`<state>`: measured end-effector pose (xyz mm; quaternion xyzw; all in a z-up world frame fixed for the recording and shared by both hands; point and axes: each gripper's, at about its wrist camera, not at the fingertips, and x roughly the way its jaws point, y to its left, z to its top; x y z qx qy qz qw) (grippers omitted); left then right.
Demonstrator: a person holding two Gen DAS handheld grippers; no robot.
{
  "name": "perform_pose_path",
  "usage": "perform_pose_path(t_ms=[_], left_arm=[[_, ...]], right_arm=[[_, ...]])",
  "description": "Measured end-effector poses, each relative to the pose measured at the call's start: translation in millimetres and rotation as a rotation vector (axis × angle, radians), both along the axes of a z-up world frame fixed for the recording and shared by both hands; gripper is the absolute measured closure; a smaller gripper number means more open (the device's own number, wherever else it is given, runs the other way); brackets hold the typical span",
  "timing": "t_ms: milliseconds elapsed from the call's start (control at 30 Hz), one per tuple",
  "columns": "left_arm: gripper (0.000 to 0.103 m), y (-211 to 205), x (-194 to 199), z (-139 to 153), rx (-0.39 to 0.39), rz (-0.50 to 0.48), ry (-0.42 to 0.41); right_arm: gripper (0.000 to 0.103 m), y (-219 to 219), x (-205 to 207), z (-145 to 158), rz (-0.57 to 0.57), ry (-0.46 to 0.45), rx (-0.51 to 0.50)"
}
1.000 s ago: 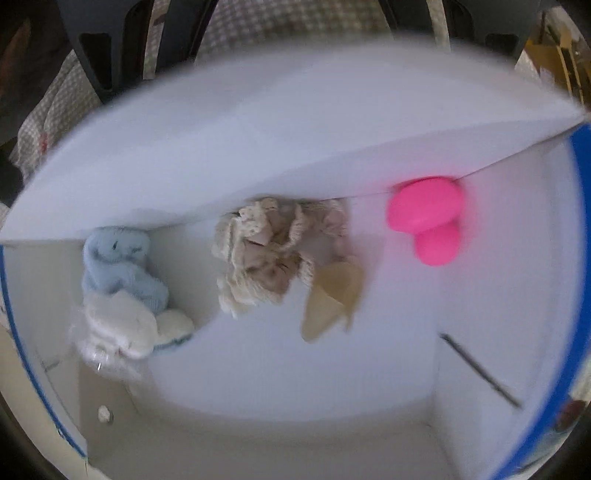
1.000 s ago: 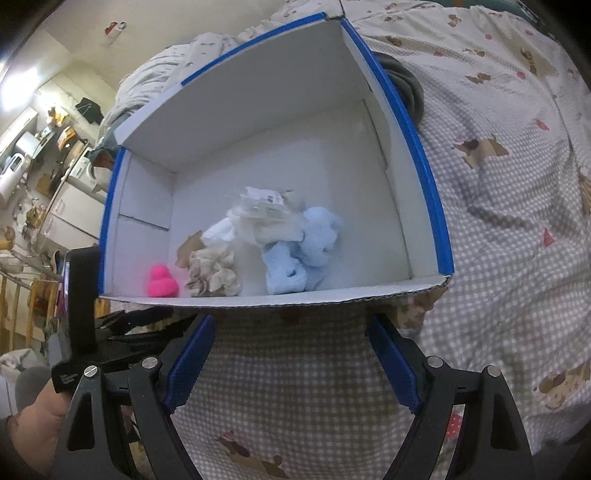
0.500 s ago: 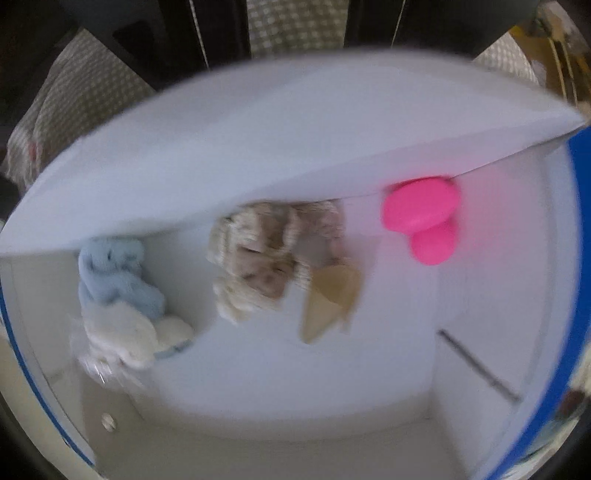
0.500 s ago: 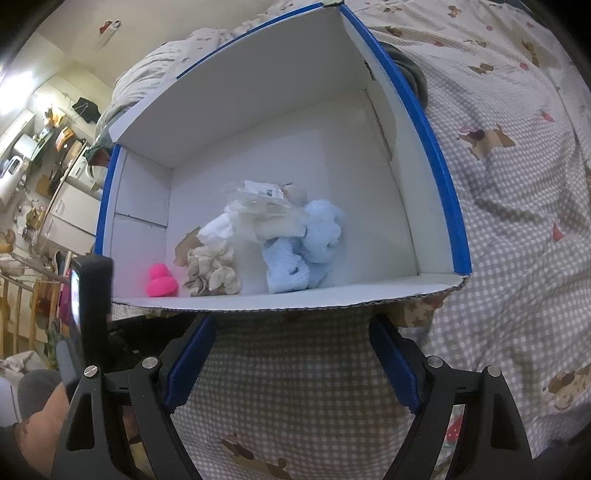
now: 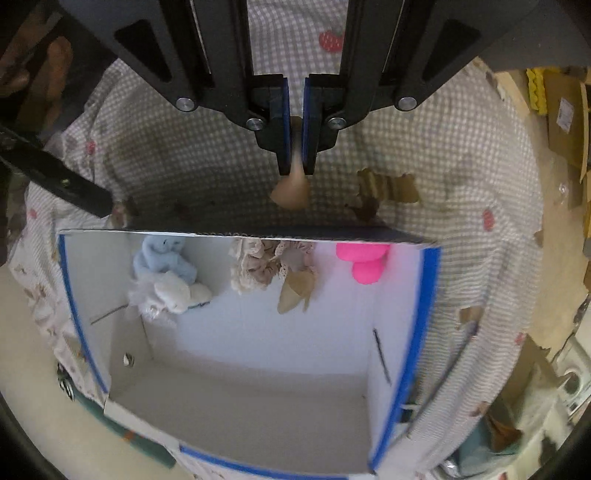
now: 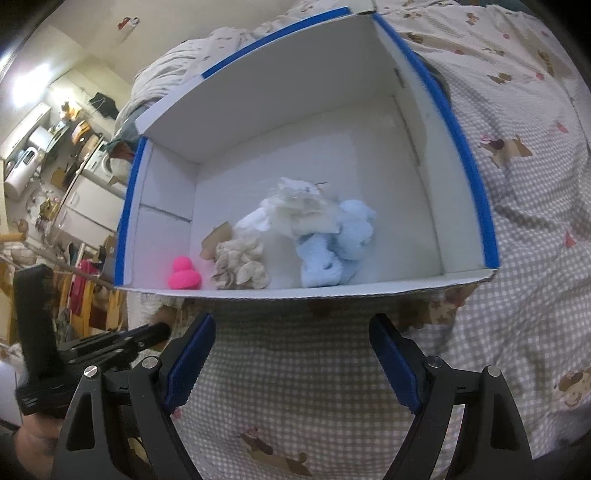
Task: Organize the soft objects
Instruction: 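Carry the peach item into the box and open the left gripper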
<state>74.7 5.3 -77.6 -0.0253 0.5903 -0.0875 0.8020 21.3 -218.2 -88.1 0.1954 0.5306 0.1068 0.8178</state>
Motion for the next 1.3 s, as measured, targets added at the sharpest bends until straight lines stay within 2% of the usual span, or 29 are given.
perform_pose_path(t_ms=[67,167,267,367,500,667,867,1033,1300], left_arm=[[0.098,2.2,-15.3,13.5,-0.001,0.014,-0.026],[0.098,-2.6,-17.1,36.9,-0.002,0.013,-0.080],[0.098,-18.5,-9.2,64.0,0.005,0.013,-0.143],[0.098,-31.7,2.5,76.9,0.026,0.020,-0.209],[0.098,-41.7,28.5,86.7,0.039,0.029,-0.220],[0.098,-61.9,61.1,77.6,0.099,0.018,-0.221],[0.098,-68.3,90.5,42.7,0.130,0.048,-0.144],[0.097,-69.6,99.9,20.9,0.163,0.069,-0.107],[0.097,-67.6,102.1,11.7,0.167,0.088,-0.087]], right_arm=[[0.013,5.0,-0.5,1.1,0.016,-0.004,0.000],[0.013,11.1,-1.7,2.5,0.033,-0.009,0.002],[0.013,14.4,-3.8,5.4,0.042,-0.016,0.013],[0.013,12.9,-6.9,10.5,0.043,-0.032,0.023],[0.013,10.2,-9.6,17.5,0.037,-0.056,0.032],[0.013,6.4,-8.4,19.0,0.027,-0.054,0.047],[0.013,-2.4,-4.6,21.5,0.011,-0.060,0.068],[0.013,-11.9,-6.1,24.1,-0.013,-0.063,0.101],[0.013,-17.1,-5.5,25.2,-0.026,-0.052,0.135]])
